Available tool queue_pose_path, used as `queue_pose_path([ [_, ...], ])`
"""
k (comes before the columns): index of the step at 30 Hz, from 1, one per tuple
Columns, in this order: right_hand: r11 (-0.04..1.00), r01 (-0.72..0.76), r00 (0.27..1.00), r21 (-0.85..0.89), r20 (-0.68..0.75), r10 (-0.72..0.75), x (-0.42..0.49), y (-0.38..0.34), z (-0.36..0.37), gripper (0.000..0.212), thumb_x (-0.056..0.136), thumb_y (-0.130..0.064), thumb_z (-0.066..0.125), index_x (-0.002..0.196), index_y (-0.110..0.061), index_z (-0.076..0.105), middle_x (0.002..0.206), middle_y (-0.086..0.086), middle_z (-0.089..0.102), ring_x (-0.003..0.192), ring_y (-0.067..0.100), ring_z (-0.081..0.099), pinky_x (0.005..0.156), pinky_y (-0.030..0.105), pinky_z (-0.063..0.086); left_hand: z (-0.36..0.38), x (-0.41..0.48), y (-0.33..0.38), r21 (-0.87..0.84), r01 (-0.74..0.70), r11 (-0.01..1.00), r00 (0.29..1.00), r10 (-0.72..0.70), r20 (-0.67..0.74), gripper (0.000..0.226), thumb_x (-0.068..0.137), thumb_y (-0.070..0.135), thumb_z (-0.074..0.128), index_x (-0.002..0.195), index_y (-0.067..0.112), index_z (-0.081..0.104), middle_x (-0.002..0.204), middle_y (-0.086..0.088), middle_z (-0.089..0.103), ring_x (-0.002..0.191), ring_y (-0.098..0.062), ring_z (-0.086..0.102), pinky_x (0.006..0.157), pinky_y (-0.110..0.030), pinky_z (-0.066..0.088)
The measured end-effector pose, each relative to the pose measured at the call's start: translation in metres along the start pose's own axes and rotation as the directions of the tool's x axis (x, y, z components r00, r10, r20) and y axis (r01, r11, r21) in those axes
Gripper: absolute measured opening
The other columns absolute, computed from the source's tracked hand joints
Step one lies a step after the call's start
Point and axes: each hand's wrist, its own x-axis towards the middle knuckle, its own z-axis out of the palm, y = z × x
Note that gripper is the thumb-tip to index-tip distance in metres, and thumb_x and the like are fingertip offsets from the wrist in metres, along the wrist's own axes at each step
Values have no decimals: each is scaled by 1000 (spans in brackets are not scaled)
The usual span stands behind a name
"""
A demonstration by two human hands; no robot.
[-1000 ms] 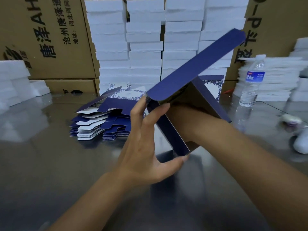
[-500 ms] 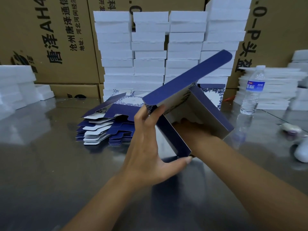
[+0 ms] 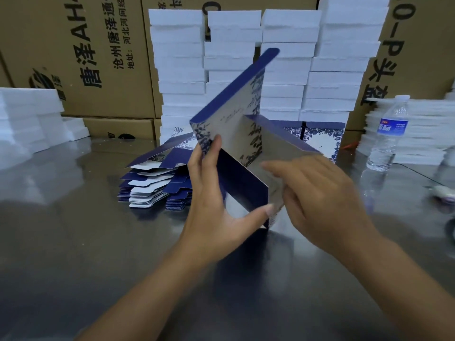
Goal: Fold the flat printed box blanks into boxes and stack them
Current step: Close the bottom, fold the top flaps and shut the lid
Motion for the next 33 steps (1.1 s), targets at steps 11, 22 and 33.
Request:
queue_pose_path([
  [11, 962, -105, 990, 251, -70, 126, -38, -9, 20, 43, 96, -25, 36, 135, -9, 30, 120, -9, 51, 117, 14, 49, 112, 48, 18, -1, 2, -1, -82, 23, 996, 995, -31, -90, 83, 81, 45, 63, 144, 27, 12, 141, 20, 21, 137, 6, 21, 110, -15, 25],
  [22, 929, -165, 946, 330, -214, 244, -34, -21, 5, 45, 100, -35, 26, 117, -12, 61, 130, 11, 39, 121, 20, 42, 95, 64, 34, -2, 2, 9, -71, 73, 995, 975, -87, -206, 61, 84, 27, 60, 137, 18, 32, 126, 22, 38, 124, 8, 37, 104, -15, 32],
  [33, 954, -289, 899, 81, -321, 299, -34, -36, 13, 29, 90, -25, 54, 67, -11, 63, 69, -2, 62, 76, 21, 61, 100, 46, 29, -1, 0, 17, -157, 127, 979, 988, -110, 109, 8, 82, 32, 61, 76, 35, 59, 110, 8, 38, 123, -6, 34, 99, -9, 27],
])
